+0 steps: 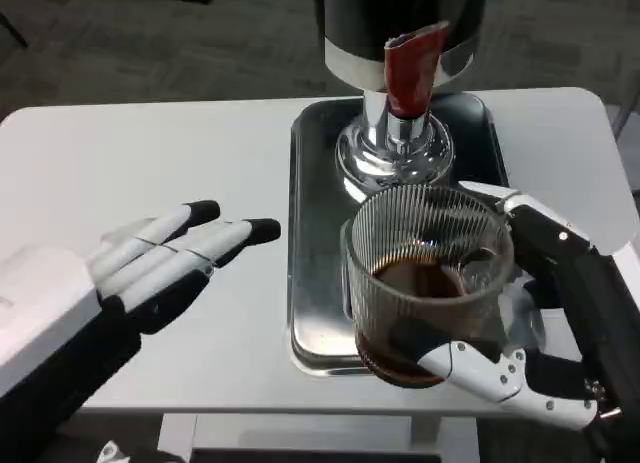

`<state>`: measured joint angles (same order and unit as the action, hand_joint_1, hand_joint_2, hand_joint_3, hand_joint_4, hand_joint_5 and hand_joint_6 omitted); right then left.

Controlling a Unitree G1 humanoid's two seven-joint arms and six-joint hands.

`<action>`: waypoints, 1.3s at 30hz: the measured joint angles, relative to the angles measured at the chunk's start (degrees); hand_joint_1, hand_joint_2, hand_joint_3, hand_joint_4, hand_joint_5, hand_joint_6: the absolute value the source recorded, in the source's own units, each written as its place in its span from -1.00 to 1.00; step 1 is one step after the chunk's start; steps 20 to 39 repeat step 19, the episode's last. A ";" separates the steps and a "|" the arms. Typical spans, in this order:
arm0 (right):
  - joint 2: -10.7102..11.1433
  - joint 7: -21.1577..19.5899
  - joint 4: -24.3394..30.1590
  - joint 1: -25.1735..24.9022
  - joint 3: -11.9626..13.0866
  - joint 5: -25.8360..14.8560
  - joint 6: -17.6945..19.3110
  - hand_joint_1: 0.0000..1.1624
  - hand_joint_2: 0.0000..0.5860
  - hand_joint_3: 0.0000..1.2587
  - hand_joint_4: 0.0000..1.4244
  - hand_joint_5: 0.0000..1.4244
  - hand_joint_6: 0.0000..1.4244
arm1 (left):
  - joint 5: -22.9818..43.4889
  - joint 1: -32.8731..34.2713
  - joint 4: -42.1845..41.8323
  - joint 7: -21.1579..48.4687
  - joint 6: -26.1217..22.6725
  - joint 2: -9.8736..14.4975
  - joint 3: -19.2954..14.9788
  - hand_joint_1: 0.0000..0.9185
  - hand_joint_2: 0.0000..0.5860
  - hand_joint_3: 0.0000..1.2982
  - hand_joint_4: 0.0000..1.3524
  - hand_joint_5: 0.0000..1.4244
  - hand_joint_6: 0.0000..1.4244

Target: Grasp the cup under the faucet to collect the drink, then remove the cup.

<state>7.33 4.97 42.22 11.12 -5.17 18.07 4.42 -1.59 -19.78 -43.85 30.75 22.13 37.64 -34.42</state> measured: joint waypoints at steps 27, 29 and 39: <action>1.27 0.11 0.37 0.73 1.77 -0.01 -0.45 0.43 -0.27 0.71 0.80 1.00 1.00 | 1.09 0.17 -0.53 1.25 -0.17 0.04 -0.54 -1.00 -0.76 -0.88 -1.00 -1.00 -0.92; 1.27 0.11 0.37 0.73 1.77 -0.01 -0.45 0.43 -0.27 0.71 0.80 1.00 1.00 | 1.09 0.17 -0.53 1.25 -0.17 0.04 -0.54 -1.00 -0.76 -0.88 -1.00 -1.00 -0.92; 1.27 0.11 0.37 0.73 1.77 -0.01 -0.45 0.43 -0.27 0.71 0.80 1.00 1.00 | 1.09 0.17 -0.53 1.25 -0.17 0.04 -0.54 -1.00 -0.76 -0.88 -1.00 -1.00 -0.92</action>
